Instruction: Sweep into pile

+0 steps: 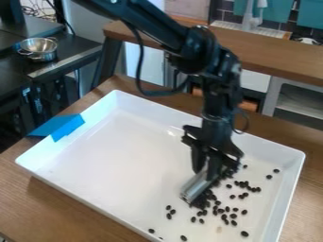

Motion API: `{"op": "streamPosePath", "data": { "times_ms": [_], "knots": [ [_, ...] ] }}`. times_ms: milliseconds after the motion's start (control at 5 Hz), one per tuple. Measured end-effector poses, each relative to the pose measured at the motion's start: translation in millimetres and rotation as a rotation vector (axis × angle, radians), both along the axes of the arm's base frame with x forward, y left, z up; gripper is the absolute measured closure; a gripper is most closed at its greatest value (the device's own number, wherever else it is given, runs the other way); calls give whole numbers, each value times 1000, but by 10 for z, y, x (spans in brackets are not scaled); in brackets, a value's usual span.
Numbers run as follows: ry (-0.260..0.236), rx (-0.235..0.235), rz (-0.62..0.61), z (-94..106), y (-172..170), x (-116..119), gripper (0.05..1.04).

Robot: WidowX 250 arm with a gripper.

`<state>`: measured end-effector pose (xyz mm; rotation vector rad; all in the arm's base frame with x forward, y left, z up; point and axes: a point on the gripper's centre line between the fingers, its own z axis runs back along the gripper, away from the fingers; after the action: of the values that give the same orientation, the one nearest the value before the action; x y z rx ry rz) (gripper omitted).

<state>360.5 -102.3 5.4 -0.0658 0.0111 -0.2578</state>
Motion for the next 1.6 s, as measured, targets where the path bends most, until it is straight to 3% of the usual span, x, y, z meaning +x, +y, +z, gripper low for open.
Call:
{"op": "streamPosePath", "data": {
  "times_ms": [600, 800, 1200, 1400, 1600],
  "knots": [
    [27, -23, -64, 18, -381, -236, 767],
    [40, -44, -53, 100, -296, -235, 767],
    [-71, -4, -49, 335, 160, -214, 767],
    [-141, 75, -35, 268, 473, -274, 767],
    [-167, 116, 10, 184, 816, -330, 767]
  ]
}}
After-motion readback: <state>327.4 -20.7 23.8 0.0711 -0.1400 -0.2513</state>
